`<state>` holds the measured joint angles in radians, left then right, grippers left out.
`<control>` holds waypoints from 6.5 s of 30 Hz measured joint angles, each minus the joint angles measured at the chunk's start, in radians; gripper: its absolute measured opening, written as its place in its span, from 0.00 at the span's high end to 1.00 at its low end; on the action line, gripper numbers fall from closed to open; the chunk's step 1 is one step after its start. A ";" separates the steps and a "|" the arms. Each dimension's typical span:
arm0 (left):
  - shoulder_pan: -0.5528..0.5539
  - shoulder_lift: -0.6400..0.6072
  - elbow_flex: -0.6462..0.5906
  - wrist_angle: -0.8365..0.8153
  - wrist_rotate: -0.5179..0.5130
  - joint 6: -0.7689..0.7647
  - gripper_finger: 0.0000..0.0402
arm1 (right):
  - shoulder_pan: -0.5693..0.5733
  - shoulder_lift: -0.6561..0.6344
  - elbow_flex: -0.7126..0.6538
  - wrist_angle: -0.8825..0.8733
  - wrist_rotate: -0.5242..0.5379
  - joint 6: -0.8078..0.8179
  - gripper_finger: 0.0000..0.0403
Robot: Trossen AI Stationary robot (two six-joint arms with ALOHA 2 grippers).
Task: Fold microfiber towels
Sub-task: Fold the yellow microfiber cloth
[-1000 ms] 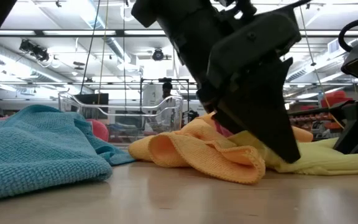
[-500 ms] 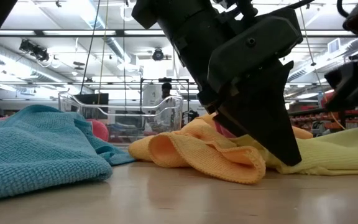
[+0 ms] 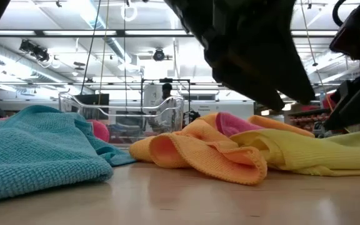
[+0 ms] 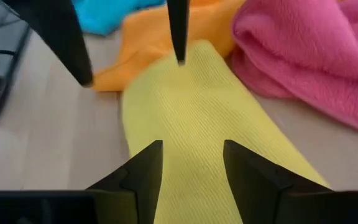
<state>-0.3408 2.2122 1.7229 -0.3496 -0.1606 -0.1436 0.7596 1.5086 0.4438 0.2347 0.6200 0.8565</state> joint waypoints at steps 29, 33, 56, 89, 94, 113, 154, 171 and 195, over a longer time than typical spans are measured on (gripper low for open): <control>-0.007 -0.017 0.000 -0.015 0.001 0.079 0.19 | -0.262 -0.127 0.147 -0.457 -0.518 -0.748 0.65; -0.025 -0.017 0.000 -0.024 0.005 0.263 0.19 | -0.233 -0.204 0.147 -0.452 -0.437 -0.734 0.66; -0.099 0.089 0.001 0.208 -0.050 0.739 0.19 | 0.008 -0.238 0.131 -0.544 -0.107 -0.359 0.67; -0.034 0.155 0.002 0.248 -0.046 0.898 0.27 | 0.023 -0.237 0.121 -0.516 -0.078 -0.250 0.67; -0.035 0.157 0.000 0.245 -0.037 0.923 0.43 | 0.036 -0.193 0.121 -0.515 -0.084 -0.183 0.67; -0.032 0.153 0.009 0.258 0.002 0.744 0.93 | 0.057 0.083 0.123 -0.376 -0.072 -0.099 0.67; 0.005 0.146 0.129 0.179 0.029 0.599 0.93 | 0.055 -0.158 0.120 -0.723 0.038 0.019 0.72; 0.034 0.145 0.129 0.210 0.028 0.521 0.91 | 0.054 0.028 0.124 -0.665 -0.017 0.075 0.73; 0.118 0.187 0.128 0.299 0.023 0.572 0.92 | 0.060 0.038 0.122 -0.635 -0.014 0.049 0.73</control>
<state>-0.2224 2.3993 1.8511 -0.0508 -0.1371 0.4284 0.8198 1.5471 0.5655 -0.4003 0.6060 0.9051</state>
